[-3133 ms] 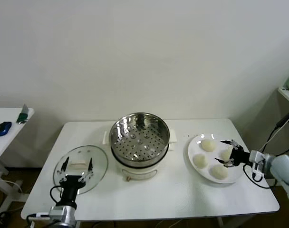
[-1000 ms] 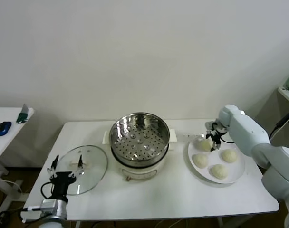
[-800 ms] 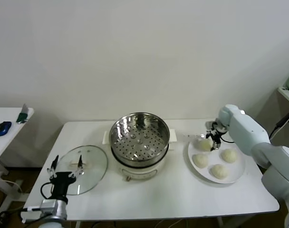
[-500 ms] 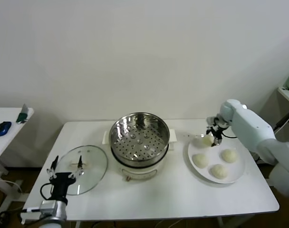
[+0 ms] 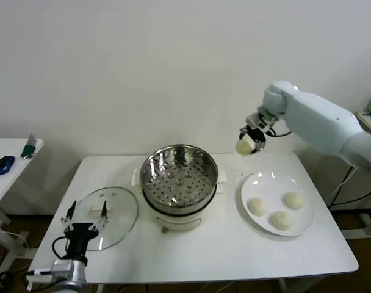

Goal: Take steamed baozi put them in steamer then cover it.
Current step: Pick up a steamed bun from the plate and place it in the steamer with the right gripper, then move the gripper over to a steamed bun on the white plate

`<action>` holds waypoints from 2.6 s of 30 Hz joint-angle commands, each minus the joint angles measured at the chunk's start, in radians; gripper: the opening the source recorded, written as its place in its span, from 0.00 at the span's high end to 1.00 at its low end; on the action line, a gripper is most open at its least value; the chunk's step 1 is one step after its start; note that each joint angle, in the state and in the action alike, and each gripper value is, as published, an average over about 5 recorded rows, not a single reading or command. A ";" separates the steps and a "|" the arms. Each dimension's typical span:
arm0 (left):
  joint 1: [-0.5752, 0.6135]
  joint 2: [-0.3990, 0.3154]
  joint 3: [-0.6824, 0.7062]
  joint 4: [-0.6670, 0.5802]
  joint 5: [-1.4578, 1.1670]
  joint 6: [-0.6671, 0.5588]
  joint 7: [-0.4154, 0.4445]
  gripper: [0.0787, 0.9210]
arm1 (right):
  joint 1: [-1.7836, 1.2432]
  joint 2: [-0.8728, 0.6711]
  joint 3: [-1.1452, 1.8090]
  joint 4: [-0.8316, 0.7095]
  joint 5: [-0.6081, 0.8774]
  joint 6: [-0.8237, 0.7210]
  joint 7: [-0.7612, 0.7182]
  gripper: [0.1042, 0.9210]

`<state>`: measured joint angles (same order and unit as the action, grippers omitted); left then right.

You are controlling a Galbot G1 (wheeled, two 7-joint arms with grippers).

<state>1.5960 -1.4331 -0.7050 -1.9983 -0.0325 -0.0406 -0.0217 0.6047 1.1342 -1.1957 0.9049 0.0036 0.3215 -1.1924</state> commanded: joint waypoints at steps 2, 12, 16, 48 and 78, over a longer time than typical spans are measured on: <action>0.011 0.006 0.001 -0.002 -0.008 -0.004 0.000 0.12 | 0.132 0.210 -0.090 0.116 -0.040 0.165 0.001 0.24; 0.030 0.026 -0.008 -0.015 -0.029 -0.008 0.000 0.12 | -0.080 0.385 0.028 -0.001 -0.384 0.301 0.049 0.25; 0.029 0.029 -0.006 -0.021 -0.030 -0.004 -0.001 0.12 | -0.140 0.408 0.045 -0.035 -0.456 0.319 0.059 0.24; 0.028 0.029 0.002 -0.008 -0.035 -0.001 -0.026 0.12 | -0.235 0.371 0.100 -0.054 -0.569 0.332 0.070 0.12; 0.029 0.019 0.007 -0.040 -0.040 0.015 -0.033 0.12 | 0.148 -0.406 -0.382 0.430 0.571 -0.593 0.164 0.12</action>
<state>1.6237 -1.4103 -0.6998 -2.0310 -0.0717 -0.0284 -0.0539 0.7173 0.9762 -1.4428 1.2102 0.3188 0.0132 -1.0174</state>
